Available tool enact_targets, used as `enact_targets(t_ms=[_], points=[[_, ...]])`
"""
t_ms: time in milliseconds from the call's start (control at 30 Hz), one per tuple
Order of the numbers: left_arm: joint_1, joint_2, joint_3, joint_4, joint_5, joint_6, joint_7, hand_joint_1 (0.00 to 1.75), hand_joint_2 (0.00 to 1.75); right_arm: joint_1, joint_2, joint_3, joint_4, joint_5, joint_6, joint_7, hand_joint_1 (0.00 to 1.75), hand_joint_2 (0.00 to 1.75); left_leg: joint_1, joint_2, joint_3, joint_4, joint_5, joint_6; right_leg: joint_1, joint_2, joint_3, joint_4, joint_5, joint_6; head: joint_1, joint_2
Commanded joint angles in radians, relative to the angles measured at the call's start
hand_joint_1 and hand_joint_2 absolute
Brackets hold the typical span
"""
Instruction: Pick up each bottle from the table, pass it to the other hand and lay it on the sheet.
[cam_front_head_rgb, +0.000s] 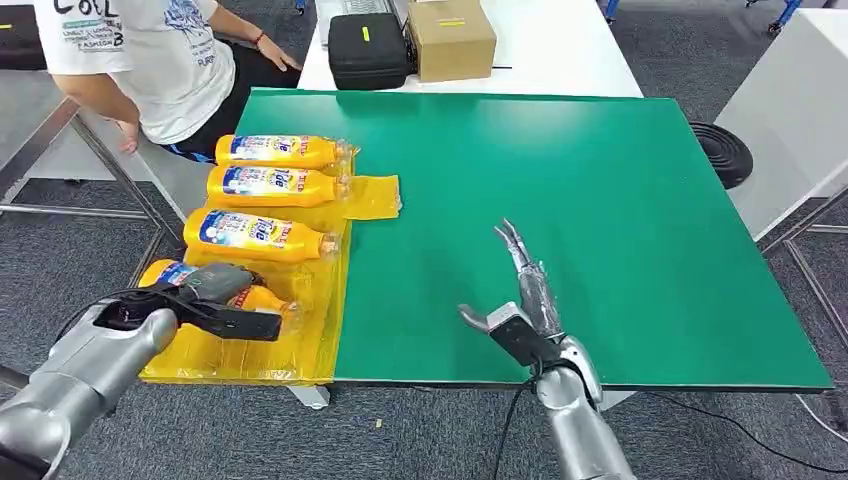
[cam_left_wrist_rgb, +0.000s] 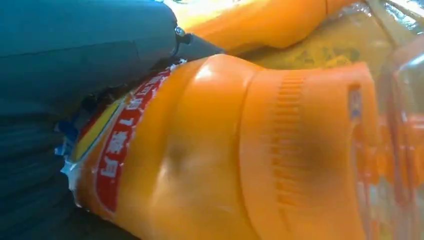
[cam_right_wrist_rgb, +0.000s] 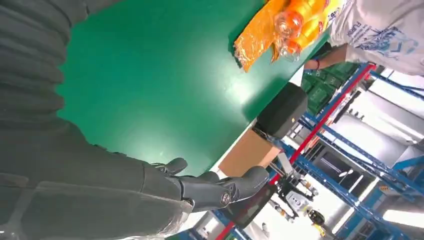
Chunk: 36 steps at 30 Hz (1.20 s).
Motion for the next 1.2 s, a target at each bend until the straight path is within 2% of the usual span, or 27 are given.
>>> enact_targets(t_ms=[33, 100, 367, 467, 500, 667, 767, 933, 1133, 1167, 1200], points=[[-0.028, 0.013, -0.112, 0.089, 0.063, -0.043, -0.032, 0.12, 1.75, -0.051, -0.019, 0.021, 0.098, -0.013, -0.01, -0.011, 0.0, 1.75, 0.0, 0.002, 0.005, -0.001, -0.001, 0.0, 0.0, 0.001, 0.004, -0.001, -0.001, -0.002, 0.0, 0.0], [-0.03, 0.011, -0.124, 0.091, 0.075, -0.035, -0.031, 0.03, 1.75, -0.046, -0.018, 0.019, 0.091, -0.015, -0.009, -0.011, 0.0, 1.75, 0.0, 0.001, 0.002, -0.001, -0.001, 0.0, 0.0, 0.0, 0.002, -0.001, 0.0, -0.001, 0.0, 0.0], [-0.038, 0.003, -0.138, 0.099, 0.089, -0.032, -0.029, 0.0, 1.75, -0.042, -0.018, 0.017, 0.081, -0.016, -0.008, -0.009, 0.0, 1.75, 0.0, 0.001, 0.003, -0.001, -0.001, 0.0, 0.0, 0.0, 0.003, -0.001, -0.001, -0.002, 0.0, 0.0], [-0.04, 0.001, -0.142, 0.099, 0.089, -0.033, -0.029, 0.0, 1.75, -0.041, -0.018, 0.016, 0.079, -0.016, -0.009, -0.009, 0.0, 1.75, 0.0, 0.002, 0.008, -0.001, -0.003, 0.0, 0.001, 0.0, 0.008, -0.002, -0.002, -0.004, 0.0, 0.0], [-0.04, 0.001, -0.142, 0.099, 0.089, -0.033, -0.029, 0.0, 1.75, -0.041, -0.018, 0.016, 0.079, -0.016, -0.009, -0.009, 0.0, 1.75, 0.0, 0.001, 0.003, -0.001, -0.001, 0.0, 0.0, 0.0, 0.003, -0.001, -0.001, -0.002, 0.0, 0.0], [-0.057, 0.005, -0.158, 0.101, 0.088, -0.032, -0.034, 0.0, 1.75, -0.039, -0.019, 0.014, 0.072, -0.015, -0.009, -0.004, 0.0, 1.75, 0.0, 0.001, 0.003, -0.001, -0.001, 0.0, 0.0, 0.0, 0.004, -0.001, -0.001, -0.002, 0.0, 0.0], [-0.104, 0.034, -0.196, 0.066, 0.102, -0.084, -0.069, 0.0, 1.75, -0.038, -0.021, 0.014, 0.067, -0.013, -0.004, 0.0, 0.0, 1.75, 0.0, 0.0, 0.001, 0.0, -0.001, 0.0, 0.0, -0.001, 0.002, 0.0, -0.001, -0.002, 0.0, 0.0], [-0.189, 0.122, -0.261, -0.087, 0.231, -0.211, -0.083, 0.0, 1.75, -0.056, -0.027, 0.019, 0.092, -0.018, -0.003, 0.004, 0.0, 1.75, 0.001, 0.0, 0.0, 0.001, -0.001, 0.0, 0.001, -0.001, 0.001, 0.0, -0.001, -0.002, 0.0, 0.0], [-0.167, 0.226, -0.256, -0.254, 0.362, -0.207, -0.038, 0.0, 1.75, -0.044, -0.02, 0.018, 0.073, -0.021, 0.0, 0.004, 0.0, 1.75, 0.001, 0.002, 0.0, 0.001, -0.001, 0.0, 0.001, 0.001, 0.0, 0.0, -0.001, -0.002, 0.0, 0.0], [-0.16, 0.23, -0.257, -0.261, 0.365, -0.204, -0.034, 0.0, 0.0, -0.043, -0.02, 0.018, 0.072, -0.021, 0.0, 0.004, 0.0, 1.75, 0.001, 0.002, 0.001, 0.002, -0.002, 0.0, 0.002, 0.001, 0.002, 0.001, -0.001, -0.003, 0.0, 0.0], [-0.146, 0.237, -0.254, -0.281, 0.374, -0.194, -0.024, 0.0, 0.0, -0.041, -0.018, 0.018, 0.068, -0.02, 0.001, 0.004, 0.0, 1.75, 0.001, 0.003, 0.001, 0.001, -0.001, 0.0, 0.001, 0.001, 0.001, 0.001, -0.001, -0.002, 0.0, 0.0]])
